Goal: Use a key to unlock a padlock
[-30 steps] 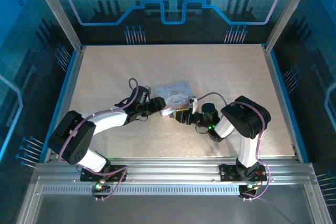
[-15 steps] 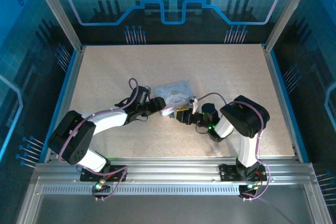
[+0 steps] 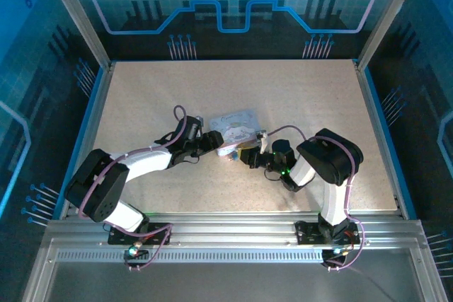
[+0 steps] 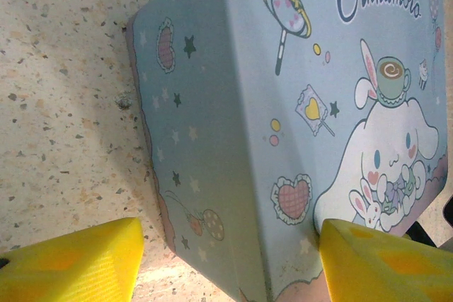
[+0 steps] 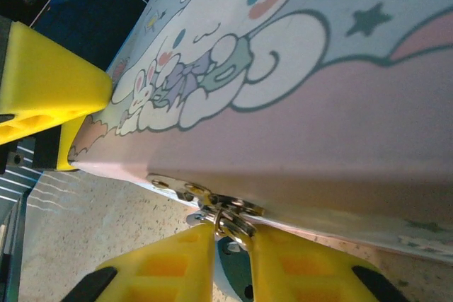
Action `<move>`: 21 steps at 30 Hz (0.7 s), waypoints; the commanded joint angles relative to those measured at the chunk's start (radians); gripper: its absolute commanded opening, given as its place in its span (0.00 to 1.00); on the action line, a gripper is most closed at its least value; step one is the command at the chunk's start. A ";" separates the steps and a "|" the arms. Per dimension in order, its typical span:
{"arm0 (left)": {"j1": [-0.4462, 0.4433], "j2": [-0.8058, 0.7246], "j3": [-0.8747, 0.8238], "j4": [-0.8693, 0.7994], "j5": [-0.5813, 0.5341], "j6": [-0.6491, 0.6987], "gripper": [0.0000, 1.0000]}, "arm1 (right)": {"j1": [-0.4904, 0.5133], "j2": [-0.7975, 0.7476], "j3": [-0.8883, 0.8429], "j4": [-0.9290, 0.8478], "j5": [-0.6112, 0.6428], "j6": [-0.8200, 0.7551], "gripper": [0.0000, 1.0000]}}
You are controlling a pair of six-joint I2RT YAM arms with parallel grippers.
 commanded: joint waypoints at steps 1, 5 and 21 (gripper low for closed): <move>-0.012 0.026 -0.032 -0.103 -0.001 -0.005 0.67 | -0.003 0.010 -0.003 0.044 -0.011 -0.001 0.17; -0.012 0.022 -0.032 -0.106 -0.003 -0.005 0.67 | -0.003 0.010 0.001 0.045 -0.006 0.008 0.11; -0.011 0.019 -0.042 -0.105 -0.009 -0.007 0.67 | -0.025 0.024 -0.040 0.111 0.051 0.107 0.01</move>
